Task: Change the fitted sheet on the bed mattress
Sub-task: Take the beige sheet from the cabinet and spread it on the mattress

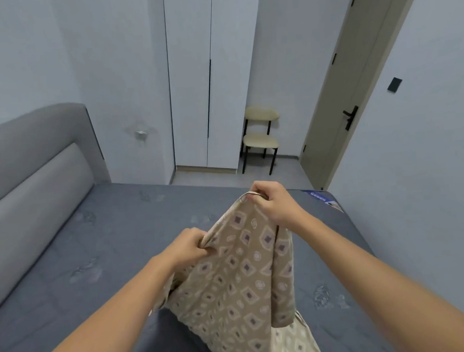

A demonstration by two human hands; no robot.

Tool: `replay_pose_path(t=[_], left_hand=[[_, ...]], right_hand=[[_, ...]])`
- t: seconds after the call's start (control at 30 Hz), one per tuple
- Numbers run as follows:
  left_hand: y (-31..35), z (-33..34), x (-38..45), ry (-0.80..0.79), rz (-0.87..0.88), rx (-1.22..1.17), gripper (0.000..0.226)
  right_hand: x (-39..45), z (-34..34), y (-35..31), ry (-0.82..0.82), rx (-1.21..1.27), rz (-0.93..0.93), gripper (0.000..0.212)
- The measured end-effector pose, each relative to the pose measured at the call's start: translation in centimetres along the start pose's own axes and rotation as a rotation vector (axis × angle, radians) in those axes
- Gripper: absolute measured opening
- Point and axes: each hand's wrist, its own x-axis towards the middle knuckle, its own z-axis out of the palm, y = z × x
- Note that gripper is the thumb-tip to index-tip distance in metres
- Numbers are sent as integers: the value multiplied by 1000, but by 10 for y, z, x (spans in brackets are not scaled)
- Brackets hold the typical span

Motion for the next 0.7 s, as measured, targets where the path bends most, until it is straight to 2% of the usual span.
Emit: replay_pose_path(t=[0.13, 0.27, 0.37, 0.47, 0.53, 0.63, 0.7], left_hand=[[-41, 28, -14, 22, -117, 44, 30], [-47, 49, -26, 8, -87, -16, 14], [-51, 66, -45, 18, -10, -28, 13], [-67, 83, -71, 16, -20, -6, 20], [-83, 94, -87, -25, -31, 31, 29], [-104, 109, -114, -116, -71, 82, 26], [-116, 119, -133, -153, -117, 83, 26]], right_hand=[[-15, -1, 17, 33, 21, 71, 28], [-33, -8, 34, 35, 0, 111, 29], [-56, -8, 53, -108, -70, 156, 36], [-85, 20, 79, -295, -197, 232, 45], [-105, 53, 98, -371, -255, 271, 36], [-138, 108, 120, -466, -241, 353, 18], [-161, 144, 128, -520, -212, 412, 18]])
